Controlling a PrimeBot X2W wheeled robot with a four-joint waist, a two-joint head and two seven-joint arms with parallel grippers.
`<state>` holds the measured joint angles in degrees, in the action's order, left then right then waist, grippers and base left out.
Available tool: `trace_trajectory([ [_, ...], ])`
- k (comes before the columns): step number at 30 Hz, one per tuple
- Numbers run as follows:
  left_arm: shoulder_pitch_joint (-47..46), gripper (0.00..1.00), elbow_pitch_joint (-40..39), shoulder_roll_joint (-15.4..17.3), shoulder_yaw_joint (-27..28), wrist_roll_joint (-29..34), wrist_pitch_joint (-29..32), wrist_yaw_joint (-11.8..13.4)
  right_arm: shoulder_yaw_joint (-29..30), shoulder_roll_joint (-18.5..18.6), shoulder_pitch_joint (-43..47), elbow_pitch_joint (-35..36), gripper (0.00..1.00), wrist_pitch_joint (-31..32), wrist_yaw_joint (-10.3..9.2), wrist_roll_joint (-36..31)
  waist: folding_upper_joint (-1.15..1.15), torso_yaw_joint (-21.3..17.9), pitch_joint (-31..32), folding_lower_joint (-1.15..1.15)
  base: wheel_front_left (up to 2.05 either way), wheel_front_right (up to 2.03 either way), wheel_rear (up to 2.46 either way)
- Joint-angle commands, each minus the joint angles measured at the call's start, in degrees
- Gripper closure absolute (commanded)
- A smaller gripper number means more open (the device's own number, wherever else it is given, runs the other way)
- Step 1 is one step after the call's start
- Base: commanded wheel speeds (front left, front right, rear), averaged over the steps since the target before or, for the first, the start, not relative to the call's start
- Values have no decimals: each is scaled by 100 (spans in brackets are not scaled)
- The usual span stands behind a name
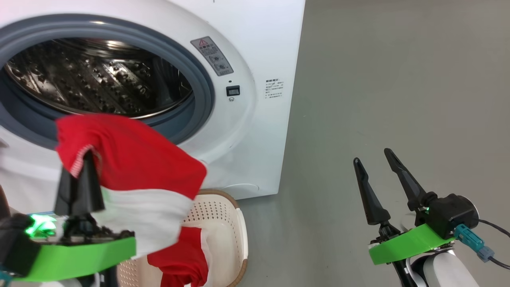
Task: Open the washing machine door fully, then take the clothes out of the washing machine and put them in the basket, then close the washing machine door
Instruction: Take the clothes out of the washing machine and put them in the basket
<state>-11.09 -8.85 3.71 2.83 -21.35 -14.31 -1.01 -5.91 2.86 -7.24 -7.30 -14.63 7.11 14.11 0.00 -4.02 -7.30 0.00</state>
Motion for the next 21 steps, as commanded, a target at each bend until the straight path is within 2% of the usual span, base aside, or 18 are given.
trace_trajectory([
  [1,35,100,-78,38,110,-43,-63,9,-127,1,-52,146,0,-37,37,6,0,-7,-40,0,0,0,0],
  [9,116,100,589,-66,-120,-280,-67,-62,-179,2,-164,184,0,-37,37,-37,0,-17,-374,0,0,0,0],
  [21,-546,100,2540,-81,-167,-600,-68,-285,-209,2,-509,261,0,-37,37,-49,0,-88,-1114,0,0,0,0],
])
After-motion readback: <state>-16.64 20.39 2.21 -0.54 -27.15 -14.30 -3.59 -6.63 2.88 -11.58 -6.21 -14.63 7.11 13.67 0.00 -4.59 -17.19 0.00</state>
